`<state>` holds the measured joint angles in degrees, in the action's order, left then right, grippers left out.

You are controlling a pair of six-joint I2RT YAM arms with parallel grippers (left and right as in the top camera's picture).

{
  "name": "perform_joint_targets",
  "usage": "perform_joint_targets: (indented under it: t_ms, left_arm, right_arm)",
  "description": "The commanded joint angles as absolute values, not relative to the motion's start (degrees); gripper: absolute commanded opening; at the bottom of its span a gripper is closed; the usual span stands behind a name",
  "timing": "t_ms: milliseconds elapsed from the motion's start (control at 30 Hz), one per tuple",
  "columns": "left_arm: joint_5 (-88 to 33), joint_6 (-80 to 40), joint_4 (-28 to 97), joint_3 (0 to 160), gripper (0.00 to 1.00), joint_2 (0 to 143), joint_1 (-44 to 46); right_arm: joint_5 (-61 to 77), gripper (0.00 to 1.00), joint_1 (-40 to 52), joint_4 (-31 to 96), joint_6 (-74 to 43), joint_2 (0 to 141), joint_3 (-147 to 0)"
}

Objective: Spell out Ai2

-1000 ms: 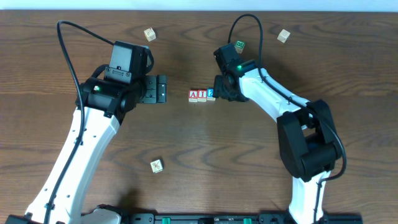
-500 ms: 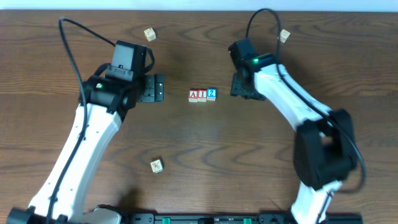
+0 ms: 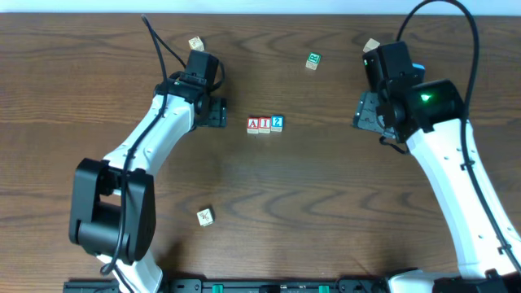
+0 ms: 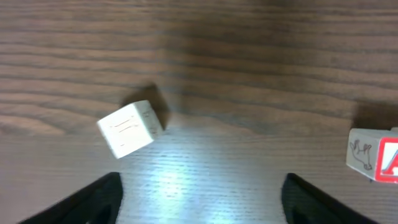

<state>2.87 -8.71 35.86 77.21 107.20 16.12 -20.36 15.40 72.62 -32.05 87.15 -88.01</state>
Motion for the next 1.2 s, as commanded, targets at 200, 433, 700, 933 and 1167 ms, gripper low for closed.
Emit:
perform_joint_targets:
  t_ms: [200,433,700,933,1167]
  left_arm:
    - [-4.32,-9.76,33.10,78.00,0.74,114.19,16.80]
    - [-6.79,-9.96,30.59,78.00,0.74,114.76,19.99]
    - [-4.03,-10.63,29.89,78.00,0.73,114.76,21.39]
    - [-4.08,-11.79,28.69,78.00,0.73,114.76,21.41]
    - [-4.56,-12.32,28.67,78.00,0.73,114.76,21.41]
  right_arm:
    - [-21.69,0.81,13.82,72.88,-32.71,86.78,-88.38]
    - [-21.65,0.82,13.82,72.90,-32.71,86.78,-88.38]
    - [-21.65,0.82,13.85,73.30,-32.64,86.78,-88.38]
    - [-21.65,0.83,13.85,73.30,-32.51,86.78,-88.38]
    - [-21.65,0.83,13.85,73.30,-32.53,86.78,-88.38]
